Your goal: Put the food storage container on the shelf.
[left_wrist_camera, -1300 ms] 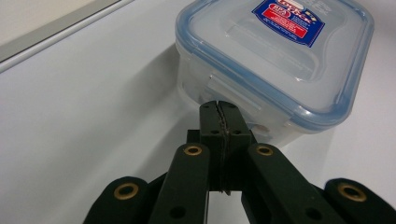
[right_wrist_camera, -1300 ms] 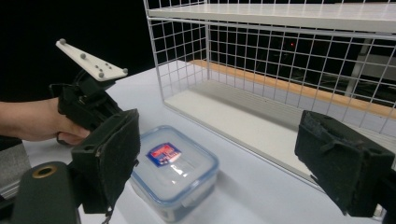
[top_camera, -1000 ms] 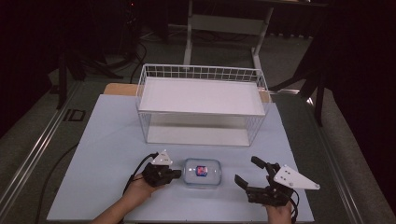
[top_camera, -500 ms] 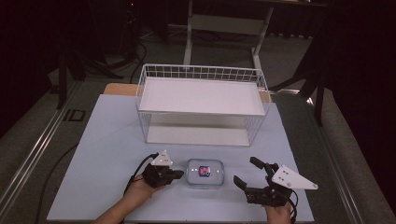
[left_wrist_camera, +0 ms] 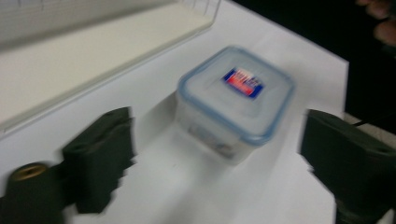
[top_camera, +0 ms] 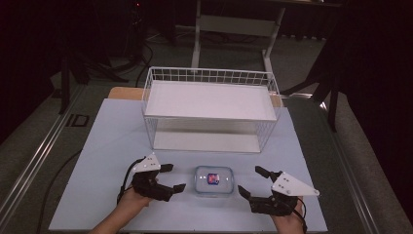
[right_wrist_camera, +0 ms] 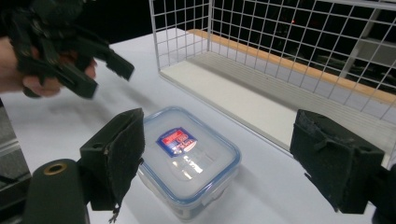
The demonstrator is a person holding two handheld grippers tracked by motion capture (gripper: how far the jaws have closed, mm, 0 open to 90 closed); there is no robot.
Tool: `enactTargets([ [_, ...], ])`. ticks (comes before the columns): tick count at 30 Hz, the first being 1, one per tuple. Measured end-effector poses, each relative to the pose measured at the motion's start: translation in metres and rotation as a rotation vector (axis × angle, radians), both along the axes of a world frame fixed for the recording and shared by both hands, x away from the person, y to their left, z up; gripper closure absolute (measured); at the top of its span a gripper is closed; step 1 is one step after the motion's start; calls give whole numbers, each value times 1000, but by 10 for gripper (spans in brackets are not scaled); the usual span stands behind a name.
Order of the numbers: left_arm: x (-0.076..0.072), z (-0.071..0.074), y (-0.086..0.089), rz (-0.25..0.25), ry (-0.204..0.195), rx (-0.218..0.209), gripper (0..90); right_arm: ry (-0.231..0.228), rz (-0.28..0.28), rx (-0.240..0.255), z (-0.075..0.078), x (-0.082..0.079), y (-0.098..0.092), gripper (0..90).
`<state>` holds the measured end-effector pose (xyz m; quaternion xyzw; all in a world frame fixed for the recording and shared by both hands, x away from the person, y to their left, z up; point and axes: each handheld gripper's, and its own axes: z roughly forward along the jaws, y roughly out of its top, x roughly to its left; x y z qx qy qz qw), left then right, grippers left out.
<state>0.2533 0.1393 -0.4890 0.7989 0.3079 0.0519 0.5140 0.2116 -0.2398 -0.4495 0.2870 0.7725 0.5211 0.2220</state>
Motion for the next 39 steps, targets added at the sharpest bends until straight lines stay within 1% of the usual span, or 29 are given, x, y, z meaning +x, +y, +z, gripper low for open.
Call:
enactTargets([
  [1, -2, 3, 1, -3, -6, -17, 21, 16, 12, 1, 0, 1, 0, 165],
  [2, -3, 7, 0, -1, -11, -22, 21, 34, 28, -3, 2, 1, 0, 165],
  [4, -5, 13, -1, 1, -24, -29, 20, 21, 37, 16, 2, 1, 1, 179],
  [7, -6, 17, -4, -9, -20, -33, 20, 16, 32, 18, 4, 2, 2, 191],
  [8, -7, 19, -6, -10, -21, -35, 21, 52, 30, -10, 7, 4, 4, 190],
  [9, -6, 20, -7, -6, -14, -39, 21, 52, 30, -10, 7, 4, 4, 190],
  [10, -5, 22, -8, -7, -3, -53, 21, 62, 40, -17, 7, 5, 5, 190],
  [11, -5, 23, -9, -3, 2, -68, 21, 76, 40, -35, 7, 6, 7, 182],
  [12, -4, 24, -10, 4, 6, -73, 21, 78, 36, -42, 7, 7, 8, 171],
  [13, -3, 25, -11, 3, 8, -78, 21, 68, 28, -29, 6, 7, 10, 169],
  [14, -2, 26, -13, 4, 11, -81, 21, 68, 28, -29, 6, 7, 10, 169],
  [16, -1, 26, -16, 17, -5, -84, 21, 70, 28, -41, 6, 10, 11, 166],
  [17, -1, 27, -18, 20, -9, -85, 21, 68, 24, -43, 7, 11, 11, 148],
  [18, 0, 27, -21, 21, -4, -73, 21, 70, 21, -39, 7, 12, 11, 128],
  [19, 1, 27, -23, 18, 1, -65, 21, 78, 25, -19, 8, 14, 10, 132],
  [21, 3, 26, -28, 8, 11, -46, 21, 89, 35, -19, 8, 18, 10, 132],
  [22, 4, 25, -30, 9, 14, -36, 21, 98, 43, -8, 8, 20, 10, 133],
  [23, 6, 25, -31, 12, 17, -28, 21, 127, 44, -15, 6, 24, 12, 134],
  [24, 7, 25, -33, 17, 25, -25, 21, 127, 44, -15, 6, 24, 12, 134],
  [26, 10, 24, -35, 22, 38, -21, 21, 161, 25, -18, 3, 29, 14, 131],
  [29, 16, 22, -41, 28, 58, -14, 21, 225, 5, 11, -2, 38, 14, 118],
  [30, 18, 21, -42, 32, 69, -16, 21, 250, 5, 23, -5, 41, 14, 114],
  [31, 20, 20, -44, 43, 78, -13, 21, 271, -9, 30, -7, 44, 14, 113],
  [32, 23, 18, -46, 50, 106, -16, 21, 283, -29, 35, -8, 47, 15, 113],
  [33, 24, 17, -47, 56, 126, -17, 21, 308, -32, 34, -11, 50, 15, 112],
  [34, 26, 14, -48, 67, 144, -18, 21, 322, -38, 29, -13, 52, 16, 112],
  [35, 28, 12, -48, 74, 163, -19, 21, 327, -65, 20, -15, 54, 17, 113],
  [36, 31, 9, -49, 79, 182, -12, 21, 346, -73, 16, -18, 56, 18, 113],
  [39, 36, -1, -51, 85, 220, -9, 21, 419, -90, 34, -24, 62, 17, 116],
])
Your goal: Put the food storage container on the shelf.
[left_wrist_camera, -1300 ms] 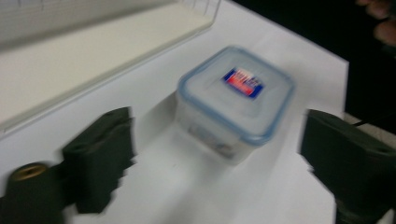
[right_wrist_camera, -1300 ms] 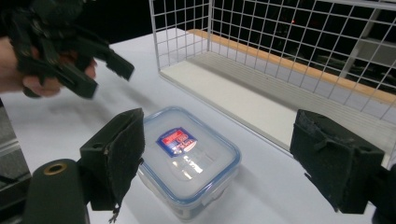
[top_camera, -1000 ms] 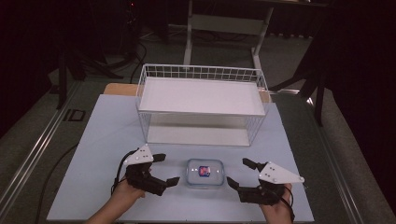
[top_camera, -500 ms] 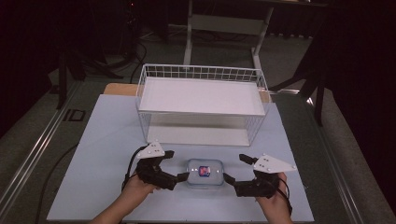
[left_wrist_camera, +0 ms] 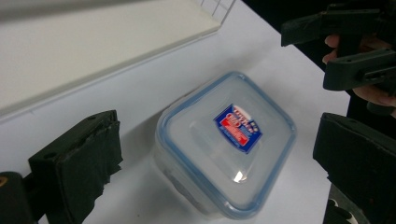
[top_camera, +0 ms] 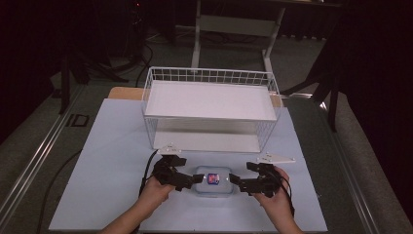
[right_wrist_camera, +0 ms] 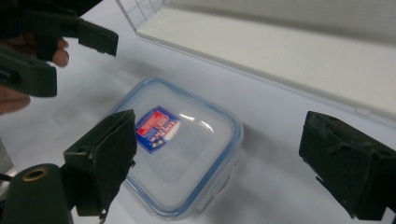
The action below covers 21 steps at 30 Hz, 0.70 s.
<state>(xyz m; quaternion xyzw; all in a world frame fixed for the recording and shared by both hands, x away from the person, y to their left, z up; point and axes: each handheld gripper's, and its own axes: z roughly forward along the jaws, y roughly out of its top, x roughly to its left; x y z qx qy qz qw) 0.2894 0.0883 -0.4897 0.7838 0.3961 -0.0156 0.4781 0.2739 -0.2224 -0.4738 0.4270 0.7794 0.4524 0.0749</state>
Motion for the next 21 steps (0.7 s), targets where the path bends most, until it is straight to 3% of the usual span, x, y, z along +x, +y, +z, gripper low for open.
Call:
enactTargets([
  [5, 5, -15, -2, 8, 99, 4, 21, 127, -4, 49, -12, 8, -2, 135],
  [7, 5, -18, -2, 16, 101, 6, 21, 177, 1, 66, -17, 11, -1, 135],
  [9, 7, -21, 0, 37, 133, -13, 21, 219, -1, 81, -22, 14, 1, 140],
  [12, 7, -28, 0, 52, 196, -14, 21, 250, -7, 85, -28, 18, 4, 163],
  [16, 6, -34, 1, 66, 245, 3, 21, 308, -13, 115, -34, 20, 4, 223],
  [18, 6, -38, 1, 69, 292, -10, 22, 344, -13, 138, -37, 21, 4, 235],
  [21, 4, -40, 1, 66, 306, -41, 78, 405, -27, 185, -41, 22, 1, 300],
])
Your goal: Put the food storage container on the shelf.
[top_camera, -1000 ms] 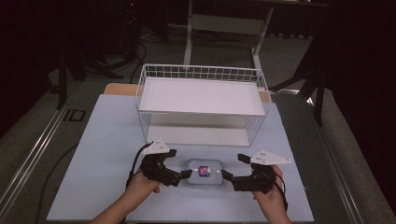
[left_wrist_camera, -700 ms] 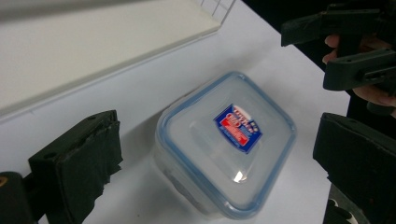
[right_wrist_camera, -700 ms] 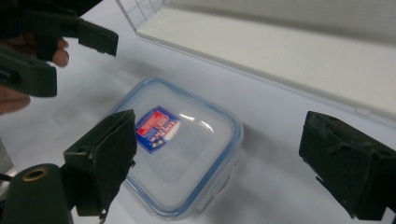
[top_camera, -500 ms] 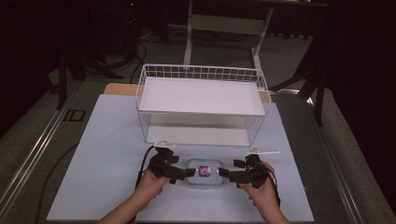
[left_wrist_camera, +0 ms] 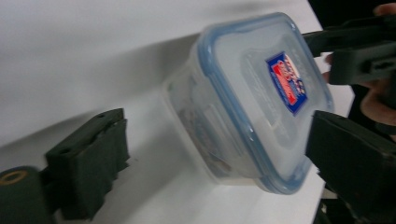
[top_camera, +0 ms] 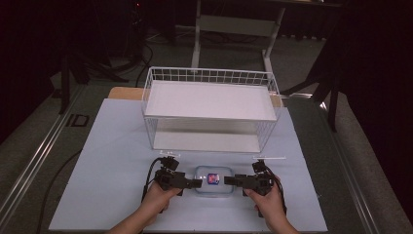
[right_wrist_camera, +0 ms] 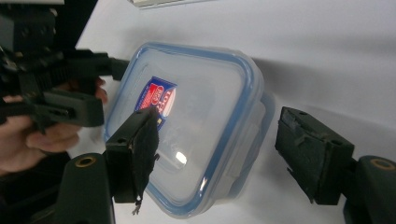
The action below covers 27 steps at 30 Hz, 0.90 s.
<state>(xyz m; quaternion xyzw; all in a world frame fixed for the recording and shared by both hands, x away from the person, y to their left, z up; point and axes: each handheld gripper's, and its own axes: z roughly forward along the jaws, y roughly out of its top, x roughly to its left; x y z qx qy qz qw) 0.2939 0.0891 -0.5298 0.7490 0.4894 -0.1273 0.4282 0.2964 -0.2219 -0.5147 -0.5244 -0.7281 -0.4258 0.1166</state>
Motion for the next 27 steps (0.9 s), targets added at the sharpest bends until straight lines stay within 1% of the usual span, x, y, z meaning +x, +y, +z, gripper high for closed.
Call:
enactTargets([
  [1, 0, 0, 0, 9, 1, -5, 99, 20, -6, 12, -2, 1, -1, 313],
  [3, 0, -2, -1, 1, 19, -17, 157, 54, -5, 25, -4, 1, -1, 321],
  [4, 0, -2, -2, 4, 24, -16, 160, 68, -3, 31, -6, 1, -1, 344],
  [5, 1, -3, -2, 5, 31, -30, 184, 80, -1, 31, -7, 1, -1, 357],
  [6, 1, -4, -2, 7, 39, -40, 244, 89, 2, 31, -8, 1, 0, 360],
  [7, 1, -5, -2, 7, 46, -60, 263, 96, 6, 30, -8, 1, 1, 391],
  [8, 2, -5, -3, 3, 48, -73, 309, 103, 6, 28, -8, 0, 2, 391],
  [10, 1, -4, -5, -11, 47, -85, 364, 113, -1, 30, -8, 0, 2, 400],
  [11, -1, -3, -7, -2, 49, -77, 365, 116, -2, 28, -8, 0, 2, 403],
  [13, -1, -3, -8, 1, 54, -76, 374, 135, -13, 35, -8, 0, 1, 408],
  [18, -5, -1, -8, 30, 53, -77, 408, 138, -45, 29, -6, -3, 4, 407],
  [20, -7, 1, -7, 32, 52, -72, 430, 127, -43, 23, -5, -4, 5, 407],
  [22, -9, 4, -8, 31, 31, -55, 439, 109, -33, -1, -2, -6, 7, 405],
  [23, -9, 4, -8, 31, 31, -55, 441, 101, -31, -13, -1, -8, 8, 405],
  [24, -12, 7, -10, 30, 12, -33, 447, 86, -26, -24, 1, -9, 9, 409],
  [26, -14, 8, -10, 37, 15, -34, 453, 84, -33, -18, 1, -10, 8, 416],
  [27, -15, 8, -11, 38, 5, -29, 458, 82, -34, -9, 1, -11, 8, 423],
])
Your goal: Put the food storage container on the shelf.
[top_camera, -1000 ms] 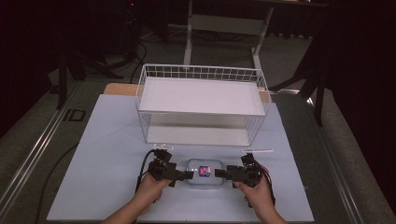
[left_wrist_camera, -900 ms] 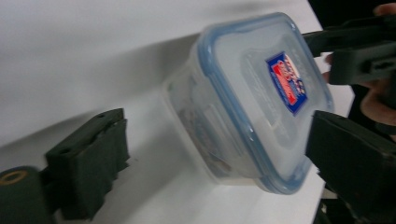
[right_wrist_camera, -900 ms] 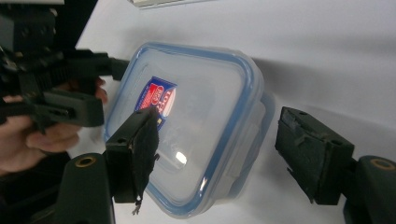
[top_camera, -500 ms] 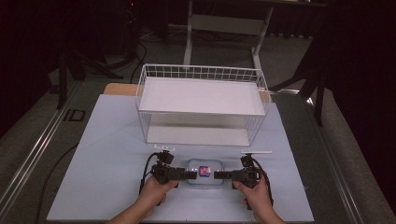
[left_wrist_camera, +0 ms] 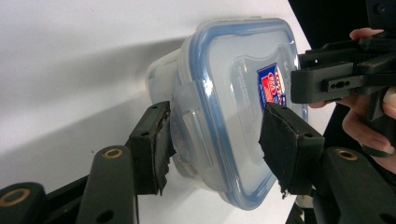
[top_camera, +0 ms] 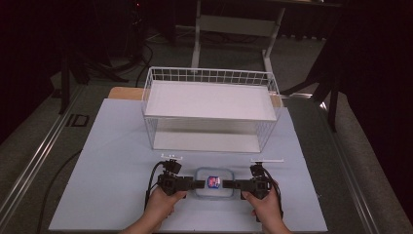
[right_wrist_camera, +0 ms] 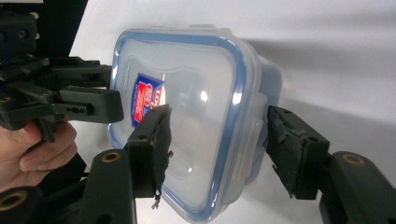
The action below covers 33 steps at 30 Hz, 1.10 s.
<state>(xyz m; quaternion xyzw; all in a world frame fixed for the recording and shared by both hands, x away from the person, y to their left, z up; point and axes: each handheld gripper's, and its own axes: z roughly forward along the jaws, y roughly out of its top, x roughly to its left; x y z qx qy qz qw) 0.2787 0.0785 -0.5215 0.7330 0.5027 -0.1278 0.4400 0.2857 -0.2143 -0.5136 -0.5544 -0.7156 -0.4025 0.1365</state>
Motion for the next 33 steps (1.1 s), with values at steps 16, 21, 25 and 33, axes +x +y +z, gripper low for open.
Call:
enactTargets([
  [16, -10, 9, -4, 57, -35, 38, 487, -63, -27, -15, 6, -7, 3, 425],
  [21, -2, 18, -1, 66, -64, 35, 488, -100, -35, -20, 16, 0, 6, 425],
  [25, 7, 29, 2, 79, -105, 37, 489, -131, -51, -4, 26, 11, 9, 425],
  [33, 22, 42, 8, 117, -142, 19, 489, -190, -87, 26, 42, 30, 16, 425],
])
